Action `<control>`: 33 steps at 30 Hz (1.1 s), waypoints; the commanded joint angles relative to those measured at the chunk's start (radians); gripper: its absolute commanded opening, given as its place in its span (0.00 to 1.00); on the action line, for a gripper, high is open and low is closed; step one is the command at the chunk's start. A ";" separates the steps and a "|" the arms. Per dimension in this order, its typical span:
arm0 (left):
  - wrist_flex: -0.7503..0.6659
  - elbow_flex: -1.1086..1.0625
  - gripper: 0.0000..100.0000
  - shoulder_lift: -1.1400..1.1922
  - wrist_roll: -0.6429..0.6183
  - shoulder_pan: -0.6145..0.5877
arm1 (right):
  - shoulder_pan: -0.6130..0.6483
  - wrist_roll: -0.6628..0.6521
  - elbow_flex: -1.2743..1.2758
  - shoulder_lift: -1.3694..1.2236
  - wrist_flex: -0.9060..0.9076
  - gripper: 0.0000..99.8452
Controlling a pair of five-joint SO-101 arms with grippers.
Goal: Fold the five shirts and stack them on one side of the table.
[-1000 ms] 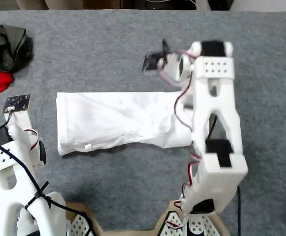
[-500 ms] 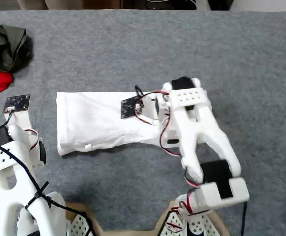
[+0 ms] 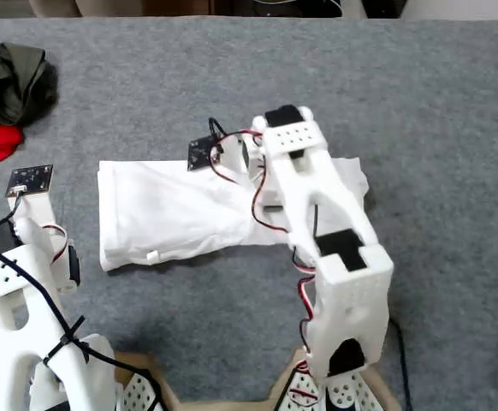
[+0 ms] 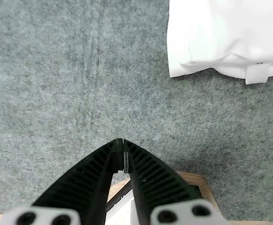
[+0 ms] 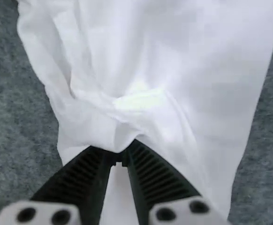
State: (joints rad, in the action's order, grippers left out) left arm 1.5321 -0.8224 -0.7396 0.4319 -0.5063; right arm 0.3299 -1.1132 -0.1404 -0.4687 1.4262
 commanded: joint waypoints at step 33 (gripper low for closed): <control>-0.147 0.480 0.02 0.541 -0.311 0.434 | -0.177 0.049 -0.392 -0.022 0.144 0.00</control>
State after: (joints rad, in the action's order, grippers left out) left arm 1.4523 -0.4526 -0.3360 0.1588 -0.1626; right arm 0.1933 -1.0794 -0.4887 -0.5301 1.6026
